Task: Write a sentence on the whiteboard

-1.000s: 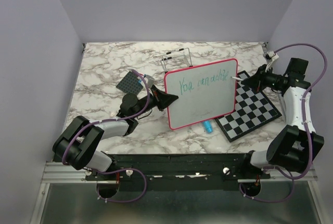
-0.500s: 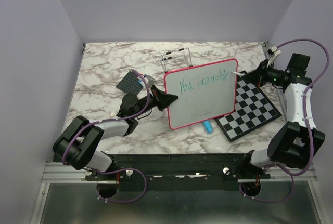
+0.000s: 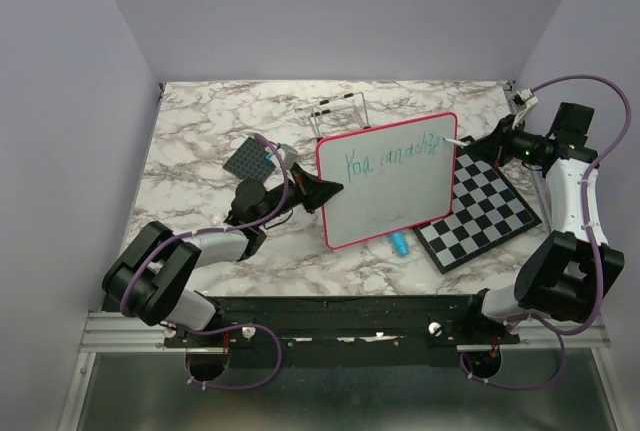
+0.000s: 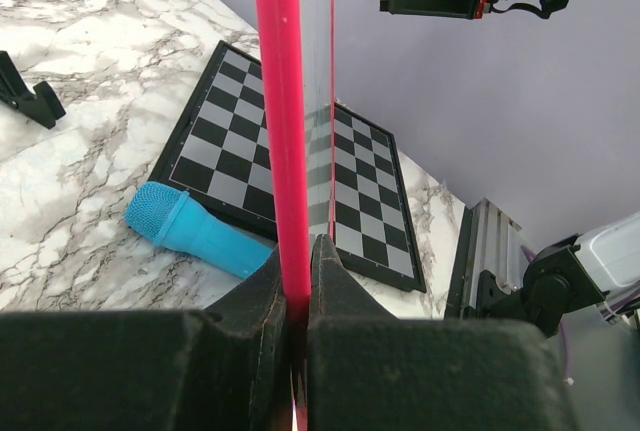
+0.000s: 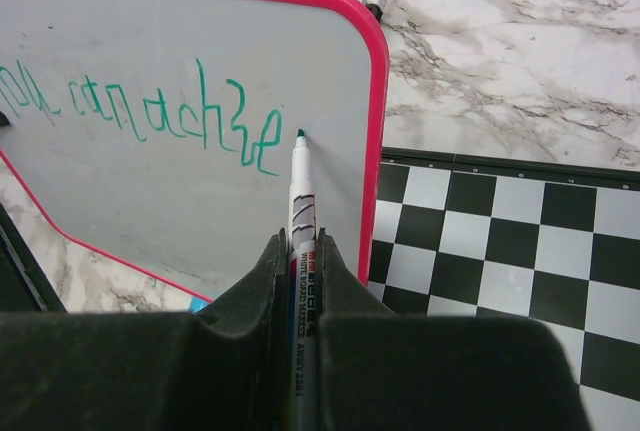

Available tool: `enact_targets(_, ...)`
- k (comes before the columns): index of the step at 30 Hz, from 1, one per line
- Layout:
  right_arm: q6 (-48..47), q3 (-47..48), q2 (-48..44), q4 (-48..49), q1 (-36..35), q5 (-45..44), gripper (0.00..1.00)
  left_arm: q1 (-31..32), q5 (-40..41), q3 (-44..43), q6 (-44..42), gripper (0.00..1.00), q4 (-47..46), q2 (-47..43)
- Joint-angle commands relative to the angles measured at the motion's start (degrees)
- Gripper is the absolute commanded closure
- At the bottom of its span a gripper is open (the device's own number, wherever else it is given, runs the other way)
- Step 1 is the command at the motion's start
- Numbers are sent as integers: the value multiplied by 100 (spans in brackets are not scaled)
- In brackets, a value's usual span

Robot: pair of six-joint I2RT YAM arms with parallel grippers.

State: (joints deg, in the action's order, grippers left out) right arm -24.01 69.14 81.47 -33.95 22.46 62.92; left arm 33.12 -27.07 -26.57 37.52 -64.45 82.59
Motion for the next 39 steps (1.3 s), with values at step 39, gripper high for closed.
enact_targets(39,-16,302,-280,-207,66,571,99,27,-79,64,-711,100,503,117)
